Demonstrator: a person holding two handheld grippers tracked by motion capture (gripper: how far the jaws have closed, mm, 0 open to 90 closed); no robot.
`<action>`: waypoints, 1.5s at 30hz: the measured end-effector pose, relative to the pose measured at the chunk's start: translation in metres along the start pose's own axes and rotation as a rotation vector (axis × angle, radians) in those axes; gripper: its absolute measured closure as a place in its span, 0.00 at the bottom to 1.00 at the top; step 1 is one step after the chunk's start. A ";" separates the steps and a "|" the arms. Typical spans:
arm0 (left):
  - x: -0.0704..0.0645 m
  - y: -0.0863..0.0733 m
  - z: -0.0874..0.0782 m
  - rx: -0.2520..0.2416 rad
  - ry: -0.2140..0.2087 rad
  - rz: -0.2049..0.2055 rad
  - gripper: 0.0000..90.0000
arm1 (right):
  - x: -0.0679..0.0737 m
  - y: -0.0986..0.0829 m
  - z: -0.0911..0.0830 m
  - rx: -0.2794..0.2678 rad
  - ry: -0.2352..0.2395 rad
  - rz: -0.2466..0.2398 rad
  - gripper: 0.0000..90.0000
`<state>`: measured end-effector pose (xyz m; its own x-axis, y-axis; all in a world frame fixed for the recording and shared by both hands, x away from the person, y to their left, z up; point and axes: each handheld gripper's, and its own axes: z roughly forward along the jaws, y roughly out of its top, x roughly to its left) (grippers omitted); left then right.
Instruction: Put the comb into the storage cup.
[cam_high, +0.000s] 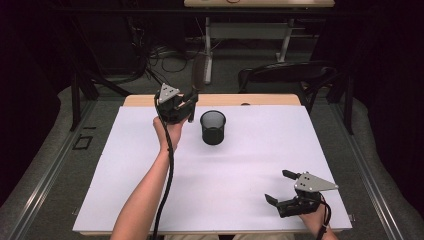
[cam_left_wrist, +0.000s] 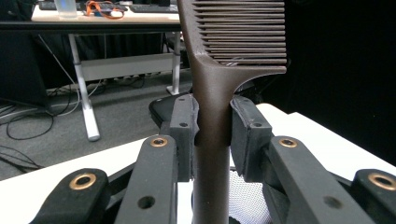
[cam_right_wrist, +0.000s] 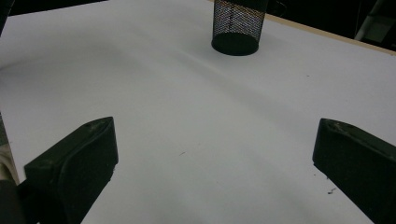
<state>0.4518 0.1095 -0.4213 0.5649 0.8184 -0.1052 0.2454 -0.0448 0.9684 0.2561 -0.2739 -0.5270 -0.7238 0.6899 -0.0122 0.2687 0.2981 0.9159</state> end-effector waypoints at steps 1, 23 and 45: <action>-0.001 0.000 0.001 -0.003 0.002 -0.003 0.80 | 0.000 0.000 0.000 0.000 0.000 -0.001 0.00; -0.006 -0.003 0.014 -0.032 -0.028 -0.015 0.80 | 0.000 0.000 0.000 0.000 -0.001 0.002 0.00; -0.013 -0.006 0.025 -0.067 -0.048 -0.017 0.80 | 0.000 0.000 -0.001 0.012 0.002 0.006 0.00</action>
<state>0.4634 0.0849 -0.4315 0.5985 0.7903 -0.1313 0.2034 0.0086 0.9790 0.2556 -0.2750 -0.5264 -0.7238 0.6900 -0.0060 0.2806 0.3023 0.9110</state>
